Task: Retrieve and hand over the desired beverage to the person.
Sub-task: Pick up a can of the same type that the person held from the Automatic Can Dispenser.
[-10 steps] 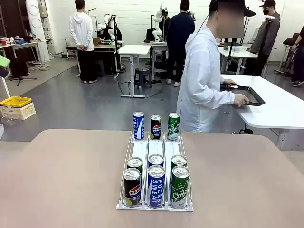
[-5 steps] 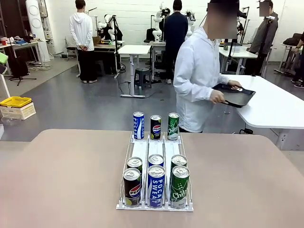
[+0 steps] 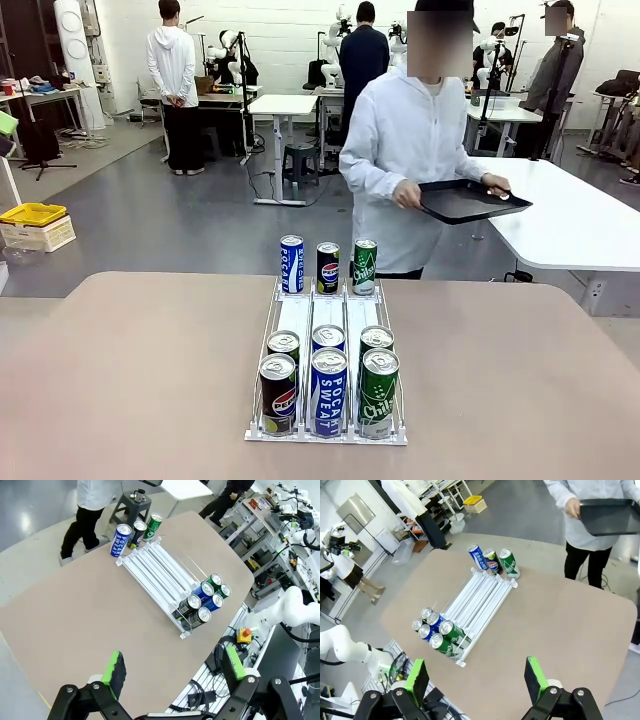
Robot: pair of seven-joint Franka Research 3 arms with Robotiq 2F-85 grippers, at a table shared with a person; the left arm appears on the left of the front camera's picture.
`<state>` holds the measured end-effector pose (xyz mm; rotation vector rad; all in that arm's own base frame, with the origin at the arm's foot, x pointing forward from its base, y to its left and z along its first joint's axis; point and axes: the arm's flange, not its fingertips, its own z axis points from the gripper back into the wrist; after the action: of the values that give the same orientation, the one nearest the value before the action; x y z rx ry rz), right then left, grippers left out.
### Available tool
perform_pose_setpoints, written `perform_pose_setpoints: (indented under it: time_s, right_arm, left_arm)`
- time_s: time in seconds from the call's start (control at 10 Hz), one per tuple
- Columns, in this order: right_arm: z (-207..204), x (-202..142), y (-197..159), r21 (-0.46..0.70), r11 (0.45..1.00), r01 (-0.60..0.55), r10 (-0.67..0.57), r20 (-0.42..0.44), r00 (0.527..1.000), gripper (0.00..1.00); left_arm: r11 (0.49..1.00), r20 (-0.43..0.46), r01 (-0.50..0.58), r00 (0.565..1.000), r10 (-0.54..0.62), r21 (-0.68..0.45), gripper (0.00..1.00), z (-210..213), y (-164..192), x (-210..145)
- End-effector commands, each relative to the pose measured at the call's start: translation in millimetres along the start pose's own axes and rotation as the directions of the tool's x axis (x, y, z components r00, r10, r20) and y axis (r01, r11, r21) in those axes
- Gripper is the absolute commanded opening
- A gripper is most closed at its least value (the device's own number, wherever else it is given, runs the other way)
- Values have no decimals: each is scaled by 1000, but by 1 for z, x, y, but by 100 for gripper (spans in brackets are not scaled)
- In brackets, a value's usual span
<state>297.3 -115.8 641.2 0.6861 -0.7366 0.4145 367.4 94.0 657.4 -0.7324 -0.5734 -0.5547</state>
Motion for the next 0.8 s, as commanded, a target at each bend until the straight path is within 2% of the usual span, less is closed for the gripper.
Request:
perform_pose_setpoints:
  time_s: [0.0, 0.7]
  right_arm:
    - [-1, 1, 0, 21, 1000, -15, 15, 10, 1000, 100]
    - [-1, 1, 0, 21, 1000, -15, 15, 10, 1000, 100]
  left_arm:
    - [1000, 15, 25, 1000, -25, -19, 100, 1, 1, 1]
    - [1000, 15, 25, 1000, -25, -19, 100, 1, 1, 1]
